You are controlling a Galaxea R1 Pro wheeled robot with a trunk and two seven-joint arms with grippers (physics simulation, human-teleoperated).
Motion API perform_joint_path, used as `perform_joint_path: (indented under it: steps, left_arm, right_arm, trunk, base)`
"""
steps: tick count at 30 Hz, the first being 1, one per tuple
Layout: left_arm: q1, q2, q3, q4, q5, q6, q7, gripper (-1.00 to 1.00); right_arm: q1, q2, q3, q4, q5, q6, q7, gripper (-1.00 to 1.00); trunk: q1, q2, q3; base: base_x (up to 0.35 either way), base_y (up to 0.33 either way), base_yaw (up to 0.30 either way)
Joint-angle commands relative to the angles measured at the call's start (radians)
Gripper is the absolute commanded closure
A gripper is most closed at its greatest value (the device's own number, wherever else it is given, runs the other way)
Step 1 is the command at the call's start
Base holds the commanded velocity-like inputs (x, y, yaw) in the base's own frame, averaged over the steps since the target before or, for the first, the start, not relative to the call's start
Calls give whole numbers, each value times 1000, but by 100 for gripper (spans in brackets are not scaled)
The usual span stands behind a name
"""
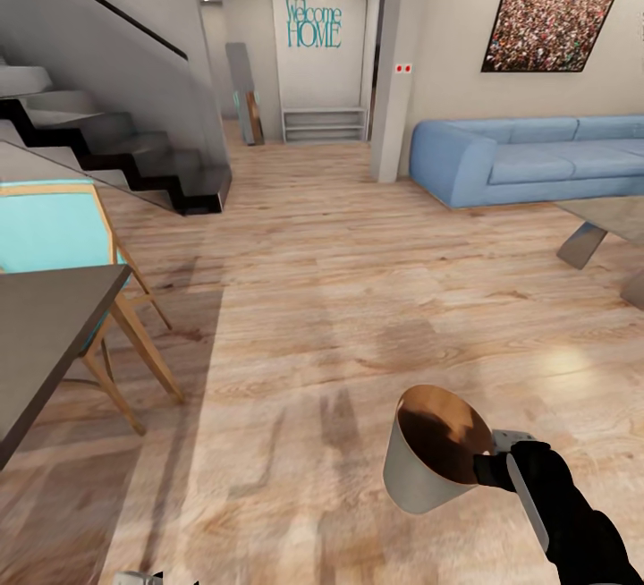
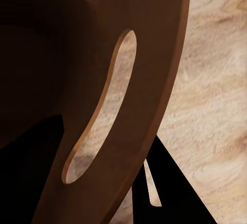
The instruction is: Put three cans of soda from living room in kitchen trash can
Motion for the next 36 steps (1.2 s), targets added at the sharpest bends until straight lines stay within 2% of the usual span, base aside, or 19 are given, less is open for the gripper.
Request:
perform_joint_path:
  steps: [1, 27, 36]
  left_arm:
    - [0, 0, 0, 0, 0, 0, 0, -100]
    - [0, 0, 0, -1, 0, 0, 0, -100]
    - [0, 0, 0, -1, 0, 0, 0, -100]
  right_arm:
    - [0, 0, 0, 0, -15, -1, 7, 100]
    - [0, 0, 0, 0, -15, -1, 7, 100]
    - [0, 0, 0, 0, -15, -1, 7, 100]
  trunk:
    - [0, 0, 2]
    - [0, 0, 40]
    - [0, 0, 41]
  base:
    - [0, 0, 0]
    - [1, 0, 0]
    - [204, -32, 0]
